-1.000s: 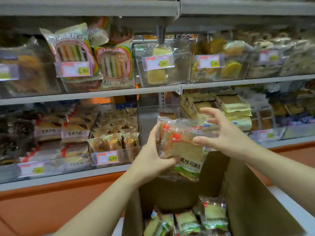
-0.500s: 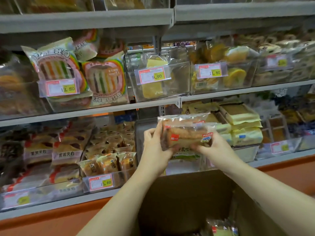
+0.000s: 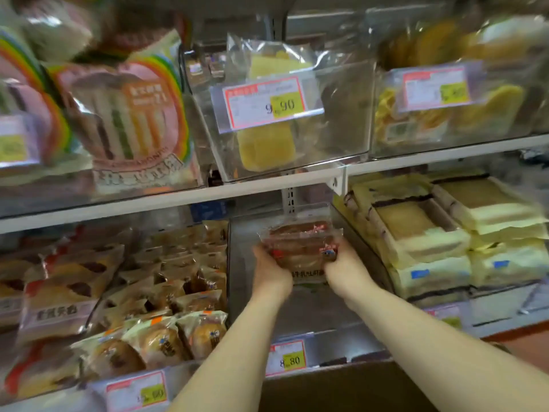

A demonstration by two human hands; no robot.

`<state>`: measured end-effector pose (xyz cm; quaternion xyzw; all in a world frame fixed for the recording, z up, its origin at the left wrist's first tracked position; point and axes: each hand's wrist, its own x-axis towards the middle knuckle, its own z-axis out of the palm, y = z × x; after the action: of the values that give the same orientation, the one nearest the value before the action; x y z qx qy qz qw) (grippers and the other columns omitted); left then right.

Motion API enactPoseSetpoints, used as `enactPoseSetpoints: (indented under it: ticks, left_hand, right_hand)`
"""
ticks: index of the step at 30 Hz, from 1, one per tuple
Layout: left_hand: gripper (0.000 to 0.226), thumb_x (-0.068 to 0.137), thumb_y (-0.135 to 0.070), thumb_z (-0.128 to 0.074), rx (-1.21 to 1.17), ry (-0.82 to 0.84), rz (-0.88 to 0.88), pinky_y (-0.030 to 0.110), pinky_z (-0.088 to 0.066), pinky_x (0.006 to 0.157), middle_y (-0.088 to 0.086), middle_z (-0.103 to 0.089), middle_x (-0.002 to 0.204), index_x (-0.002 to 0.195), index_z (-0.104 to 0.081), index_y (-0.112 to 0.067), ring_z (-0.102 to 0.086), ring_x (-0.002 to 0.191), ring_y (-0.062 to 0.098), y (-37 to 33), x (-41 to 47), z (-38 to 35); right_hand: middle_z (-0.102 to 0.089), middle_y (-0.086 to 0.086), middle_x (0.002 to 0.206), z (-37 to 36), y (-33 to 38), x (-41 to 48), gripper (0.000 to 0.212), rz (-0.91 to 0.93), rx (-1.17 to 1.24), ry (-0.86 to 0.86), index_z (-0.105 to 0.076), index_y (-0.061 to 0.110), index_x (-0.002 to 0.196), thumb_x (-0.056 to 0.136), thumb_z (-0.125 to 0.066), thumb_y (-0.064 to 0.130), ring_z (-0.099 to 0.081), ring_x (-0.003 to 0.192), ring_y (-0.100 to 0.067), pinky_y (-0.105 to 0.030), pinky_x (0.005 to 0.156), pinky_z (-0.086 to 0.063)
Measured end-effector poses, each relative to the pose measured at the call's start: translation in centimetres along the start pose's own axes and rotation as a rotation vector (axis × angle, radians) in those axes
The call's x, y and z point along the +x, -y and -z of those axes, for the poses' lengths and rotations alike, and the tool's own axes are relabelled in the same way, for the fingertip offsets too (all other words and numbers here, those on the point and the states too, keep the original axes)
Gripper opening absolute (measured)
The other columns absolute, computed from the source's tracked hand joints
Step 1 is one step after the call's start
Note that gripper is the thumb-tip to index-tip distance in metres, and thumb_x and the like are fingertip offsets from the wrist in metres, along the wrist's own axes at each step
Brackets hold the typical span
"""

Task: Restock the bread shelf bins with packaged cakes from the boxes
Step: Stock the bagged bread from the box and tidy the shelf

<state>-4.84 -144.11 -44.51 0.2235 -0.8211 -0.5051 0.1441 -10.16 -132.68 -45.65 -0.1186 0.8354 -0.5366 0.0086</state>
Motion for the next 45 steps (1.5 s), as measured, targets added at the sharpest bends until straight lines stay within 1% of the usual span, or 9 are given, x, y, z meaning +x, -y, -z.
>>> enactPoseSetpoints:
  ticks: [4, 7, 13, 18, 22, 26, 32, 40, 45]
  left_hand:
    - [0.012, 0.096, -0.023, -0.053, 0.028, 0.058, -0.046, 0.003, -0.042, 0.062, -0.006, -0.058, 0.100, 0.106, -0.048, -0.020, -0.055, 0.085, 0.003, 1.1, 4.2, -1.8]
    - [0.037, 0.094, -0.013, -0.055, -0.006, 0.091, -0.016, 0.017, -0.043, 0.077, -0.001, -0.054, 0.115, 0.125, -0.039, -0.003, -0.056, 0.106, 0.014, 1.7, 6.4, -3.0]
    - [0.047, 0.100, -0.016, -0.046, -0.032, 0.175, 0.079, 0.013, -0.038, 0.071, 0.006, -0.046, 0.125, 0.137, -0.018, -0.010, -0.045, 0.090, 0.012, 2.9, 7.3, -4.4]
    - [0.053, 0.095, -0.016, -0.051, -0.031, 0.217, 0.053, 0.034, -0.042, 0.101, 0.005, -0.050, 0.125, 0.141, -0.025, -0.014, -0.051, 0.116, 0.027, 4.0, 7.4, -4.9]
    - [0.048, 0.095, -0.014, -0.049, 0.006, 0.228, 0.062, 0.028, -0.041, 0.094, 0.006, -0.056, 0.128, 0.140, -0.035, -0.014, -0.053, 0.117, 0.027, 4.5, 7.4, -4.7]
    - [0.049, 0.089, -0.015, -0.055, -0.033, 0.211, 0.067, 0.043, -0.048, 0.098, 0.002, -0.059, 0.118, 0.135, -0.038, -0.017, -0.057, 0.113, 0.027, 5.5, 8.2, -5.0]
    - [0.039, 0.099, -0.014, -0.039, -0.041, 0.177, 0.054, 0.033, -0.047, 0.091, 0.007, -0.055, 0.129, 0.138, -0.035, -0.015, -0.055, 0.112, 0.029, 4.2, 6.6, -4.4]
    - [0.049, 0.101, -0.020, -0.043, -0.060, 0.204, 0.086, 0.023, -0.037, 0.081, 0.013, -0.051, 0.136, 0.147, -0.026, -0.017, -0.051, 0.121, 0.029, 3.8, 6.4, -3.9]
    - [0.050, 0.100, -0.022, -0.045, -0.076, 0.213, 0.067, 0.018, -0.035, 0.077, 0.009, -0.052, 0.133, 0.147, -0.027, -0.015, -0.050, 0.122, 0.027, 3.9, 6.4, -3.9]
  right_hand:
    - [-0.060, 0.000, 0.112, -1.0, -1.2, 3.8, 0.026, -0.042, -0.043, 0.008, -0.053, 0.020, 0.122, 0.097, -0.046, 0.021, -0.058, 0.103, -0.020, -0.033, 0.090, -0.048]
    - [-0.058, 0.002, 0.110, -1.0, -1.6, 5.2, 0.022, -0.032, -0.053, 0.010, -0.054, 0.015, 0.117, 0.100, -0.043, 0.022, -0.053, 0.100, -0.014, -0.027, 0.088, -0.043]
    - [-0.053, -0.003, 0.130, -2.1, -2.9, 5.9, 0.034, -0.152, -0.078, 0.049, -0.044, 0.022, 0.132, 0.098, -0.042, 0.015, -0.050, 0.121, -0.023, -0.039, 0.106, -0.040]
    - [-0.056, -0.001, 0.124, -3.0, -3.9, 4.6, 0.033, -0.229, 0.090, 0.016, -0.050, 0.025, 0.127, 0.096, -0.049, 0.015, -0.053, 0.112, -0.021, -0.034, 0.101, -0.042]
    - [-0.058, -0.004, 0.123, -2.4, -3.7, 4.3, 0.030, -0.289, 0.121, 0.008, -0.053, 0.025, 0.126, 0.098, -0.043, 0.018, -0.055, 0.111, -0.026, -0.044, 0.104, -0.043]
    - [-0.061, -0.004, 0.121, -1.6, -2.7, 5.5, 0.034, -0.318, 0.163, 0.058, -0.056, 0.023, 0.125, 0.099, -0.037, 0.011, -0.056, 0.110, -0.026, -0.044, 0.101, -0.045]
    - [-0.059, -0.008, 0.116, -3.0, -2.9, 5.0, 0.025, -0.400, 0.219, -0.047, -0.053, 0.015, 0.121, 0.100, -0.040, 0.018, -0.057, 0.101, -0.024, -0.036, 0.092, -0.048]
    - [-0.064, -0.015, 0.111, -1.6, -3.1, 1.4, 0.027, -0.447, 0.582, -0.100, -0.057, 0.012, 0.118, 0.091, -0.055, 0.012, -0.060, 0.102, -0.036, -0.050, 0.093, -0.049]
    - [-0.063, -0.016, 0.103, -1.0, -1.4, 1.2, 0.018, -0.616, 0.640, 0.205, -0.056, 0.012, 0.108, 0.098, -0.041, 0.010, -0.060, 0.100, -0.036, -0.049, 0.086, -0.044]
